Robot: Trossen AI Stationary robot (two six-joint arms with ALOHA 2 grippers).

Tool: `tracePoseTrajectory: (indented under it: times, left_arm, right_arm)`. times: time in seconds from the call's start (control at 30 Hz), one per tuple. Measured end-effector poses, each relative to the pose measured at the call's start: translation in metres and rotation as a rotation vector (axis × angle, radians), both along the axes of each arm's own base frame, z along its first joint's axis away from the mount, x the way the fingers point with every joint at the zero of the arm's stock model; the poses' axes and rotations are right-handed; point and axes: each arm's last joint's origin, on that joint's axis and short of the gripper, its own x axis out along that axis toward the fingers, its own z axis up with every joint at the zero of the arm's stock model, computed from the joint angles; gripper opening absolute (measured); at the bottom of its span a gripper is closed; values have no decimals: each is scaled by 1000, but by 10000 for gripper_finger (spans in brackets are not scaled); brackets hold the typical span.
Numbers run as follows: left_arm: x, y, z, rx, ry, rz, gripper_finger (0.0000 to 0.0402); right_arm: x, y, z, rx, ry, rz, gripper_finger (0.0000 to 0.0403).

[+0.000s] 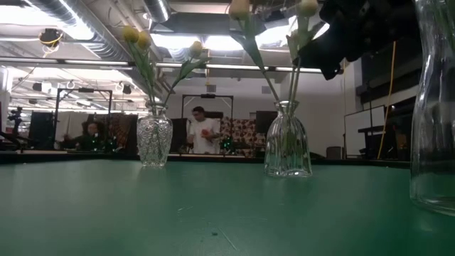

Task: Sort flowers into vase by color
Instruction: Put the white tulip into the center transparent vase, then adjust the tulip in the center transparent vase

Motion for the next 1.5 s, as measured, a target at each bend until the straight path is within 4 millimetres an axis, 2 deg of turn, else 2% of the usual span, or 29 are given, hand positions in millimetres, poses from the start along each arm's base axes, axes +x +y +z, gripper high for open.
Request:
tracePoseTrajectory:
  times: [0.43, 0.77, 0.97, 1.13, 1.23, 1.33, 1.47, 1.5]
  left_arm:
    - [0, 0, -1, 3, 7, 0, 92]
    - [0, 0, -2, 7, 14, 0, 92]
    - [0, 0, -2, 9, 18, 0, 92]
    - [0, 0, -2, 11, 23, 0, 92]
    - [0, 0, -3, 13, 28, 0, 92]
    - [0, 0, -3, 15, 29, 0, 92]
    - [1, 1, -3, 15, 29, 6, 92]
    - [1, 1, -3, 15, 29, 7, 92]
  right_arm:
    - [-8, 0, 12, -3, -11, -8, 131]
    - [-12, -1, 10, -9, 141, -17, 131]
    - [-16, -1, 15, -9, 119, -17, 131]
    - [-33, -3, 23, -59, 112, -92, 131]
    - [-50, -9, 32, -139, 88, -266, 130]
    - [-63, -15, 45, -243, 13, -443, 104]
    - [-73, -28, 54, -358, -18, -578, 21]
    - [-74, -32, 56, -375, -25, -607, 12]
